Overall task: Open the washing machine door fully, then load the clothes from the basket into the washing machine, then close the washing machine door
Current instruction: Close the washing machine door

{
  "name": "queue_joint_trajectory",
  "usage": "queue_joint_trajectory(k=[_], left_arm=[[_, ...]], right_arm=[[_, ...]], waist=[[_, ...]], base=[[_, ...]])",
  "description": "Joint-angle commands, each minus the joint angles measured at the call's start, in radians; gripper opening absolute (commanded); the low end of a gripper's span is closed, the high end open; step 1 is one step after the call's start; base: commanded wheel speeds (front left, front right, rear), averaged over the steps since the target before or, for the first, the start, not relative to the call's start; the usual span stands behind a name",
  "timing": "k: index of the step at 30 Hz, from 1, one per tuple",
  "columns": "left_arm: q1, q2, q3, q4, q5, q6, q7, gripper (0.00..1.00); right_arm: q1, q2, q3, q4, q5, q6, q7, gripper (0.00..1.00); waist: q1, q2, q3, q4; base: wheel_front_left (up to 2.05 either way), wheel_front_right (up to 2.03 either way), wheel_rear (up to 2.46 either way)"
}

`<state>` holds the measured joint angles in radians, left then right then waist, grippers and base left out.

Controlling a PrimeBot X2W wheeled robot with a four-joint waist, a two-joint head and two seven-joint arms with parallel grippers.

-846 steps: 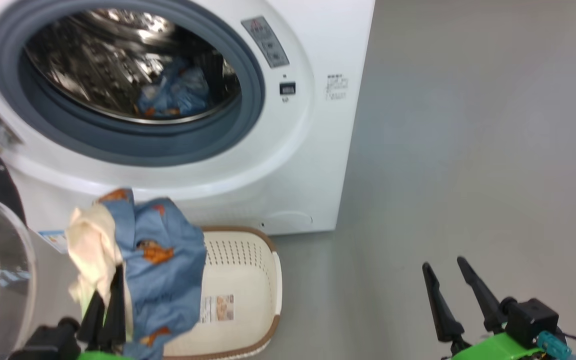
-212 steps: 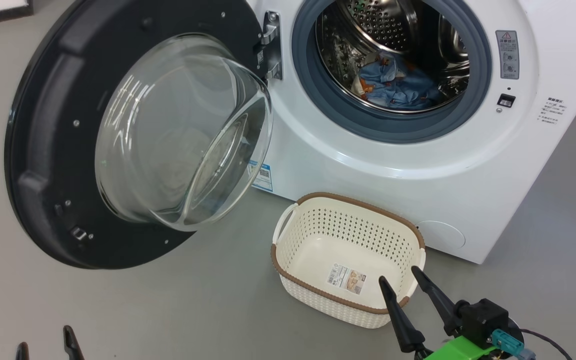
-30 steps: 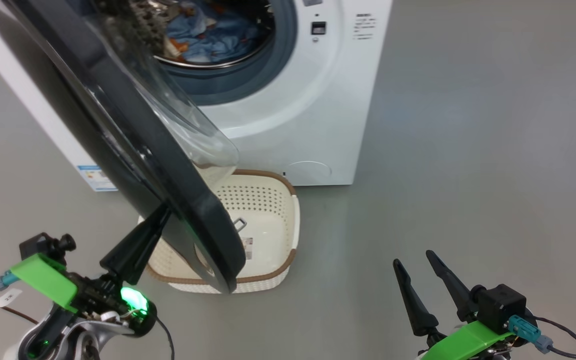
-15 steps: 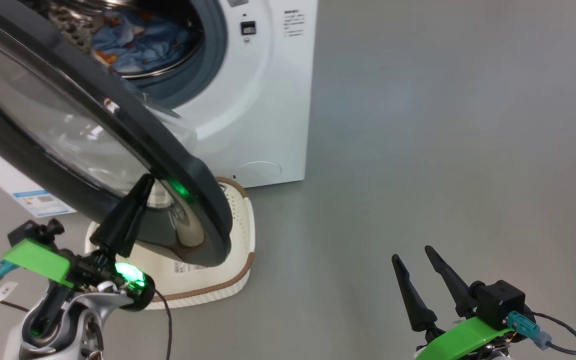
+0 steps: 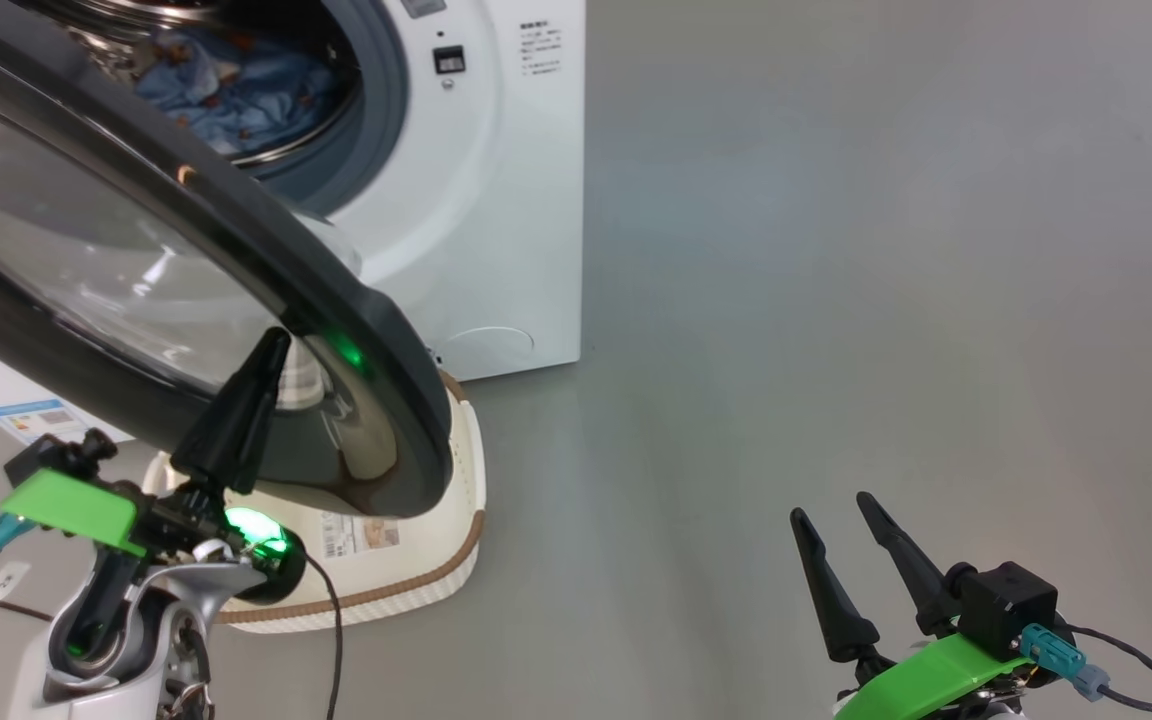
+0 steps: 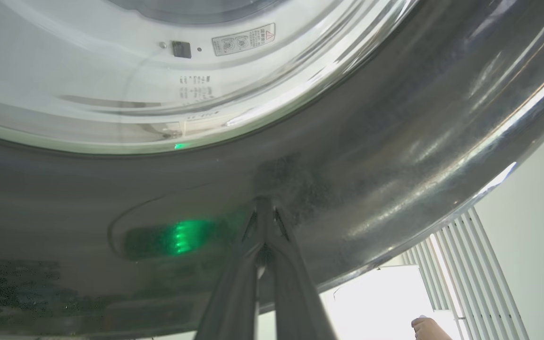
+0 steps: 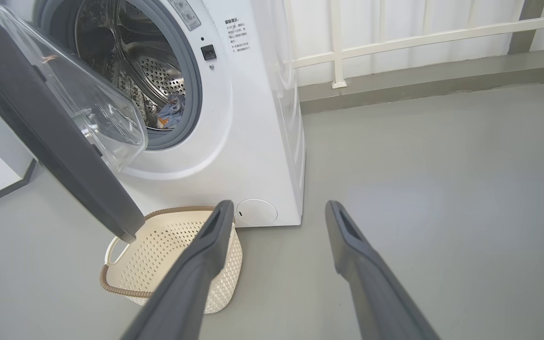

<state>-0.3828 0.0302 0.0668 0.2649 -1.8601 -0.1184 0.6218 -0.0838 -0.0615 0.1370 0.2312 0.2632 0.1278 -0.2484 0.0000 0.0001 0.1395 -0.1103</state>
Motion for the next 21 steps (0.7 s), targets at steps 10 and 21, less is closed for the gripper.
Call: queue_joint_trajectory(k=[10, 21], left_arm=[[0.065, 0.020, 0.067, -0.058, 0.009, -0.012, -0.048, 0.00], [0.192, 0.020, 0.071, -0.137, 0.007, -0.012, -0.151, 0.00]], right_arm=[[-0.012, 0.008, 0.020, -0.017, 0.018, 0.003, -0.013, 1.00], [0.004, 0.010, 0.020, -0.012, 0.025, 0.003, -0.013, 1.00]], waist=[[0.0000, -0.0001, -0.044, 0.058], [0.0000, -0.0001, -0.085, 0.097]], base=[[0.00, 0.00, 0.00], [0.00, 0.00, 0.00]])
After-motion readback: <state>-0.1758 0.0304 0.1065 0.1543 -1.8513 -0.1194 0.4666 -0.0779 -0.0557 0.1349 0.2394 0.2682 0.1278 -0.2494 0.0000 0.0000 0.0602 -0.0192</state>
